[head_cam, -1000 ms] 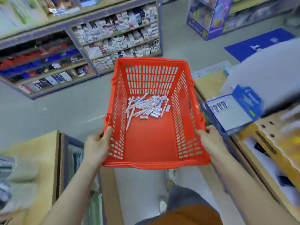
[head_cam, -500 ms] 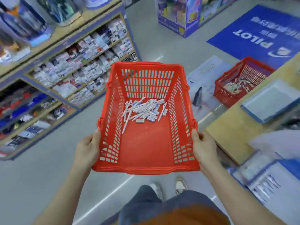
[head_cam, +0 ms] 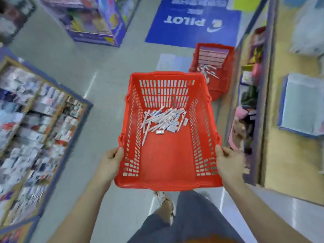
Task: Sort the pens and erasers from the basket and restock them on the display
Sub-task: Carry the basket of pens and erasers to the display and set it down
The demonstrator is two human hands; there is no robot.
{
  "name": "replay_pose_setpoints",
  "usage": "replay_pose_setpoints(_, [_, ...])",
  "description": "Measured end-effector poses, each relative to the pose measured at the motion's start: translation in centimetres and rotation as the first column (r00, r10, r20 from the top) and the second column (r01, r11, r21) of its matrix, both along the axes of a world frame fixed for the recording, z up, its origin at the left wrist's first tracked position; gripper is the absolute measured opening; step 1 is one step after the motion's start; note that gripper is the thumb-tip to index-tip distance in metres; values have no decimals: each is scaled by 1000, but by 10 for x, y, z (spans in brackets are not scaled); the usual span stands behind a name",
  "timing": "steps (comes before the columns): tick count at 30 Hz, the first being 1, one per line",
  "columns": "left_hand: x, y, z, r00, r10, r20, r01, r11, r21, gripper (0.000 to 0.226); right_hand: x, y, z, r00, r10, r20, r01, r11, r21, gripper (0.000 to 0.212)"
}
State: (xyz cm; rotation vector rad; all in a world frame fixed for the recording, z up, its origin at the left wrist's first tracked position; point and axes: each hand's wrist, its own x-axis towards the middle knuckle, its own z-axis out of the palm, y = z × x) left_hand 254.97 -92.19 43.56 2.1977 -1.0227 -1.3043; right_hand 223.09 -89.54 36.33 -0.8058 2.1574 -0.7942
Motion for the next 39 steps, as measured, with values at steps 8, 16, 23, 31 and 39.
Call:
replay_pose_setpoints(8, [-26,-165,-123,971,-180,-159,207,962,175,20,2,-66,-91,963,-261,-65,267,958,107,38])
replay_pose_setpoints(16, [-60,-261,-278,934,-314,-174,350,904,246,21,-11,-129,-226,915,-379,-139,400,896,192,54])
replay_pose_setpoints(23, [-76,-299,-404,902,-357,-244,418,866,274,24,-24,-156,-335,903,-264,-338,387,842,376,26])
replay_pose_setpoints(31, [-91,-298,-502,859,-373,-350,483,818,312,36,-32,-167,-434,825,-444,-350,556,748,362,21])
replay_pose_setpoints(39, [-119,-291,-540,786,-505,-356,615,698,368,57,-67,-191,-466,814,-433,-386,569,727,385,32])
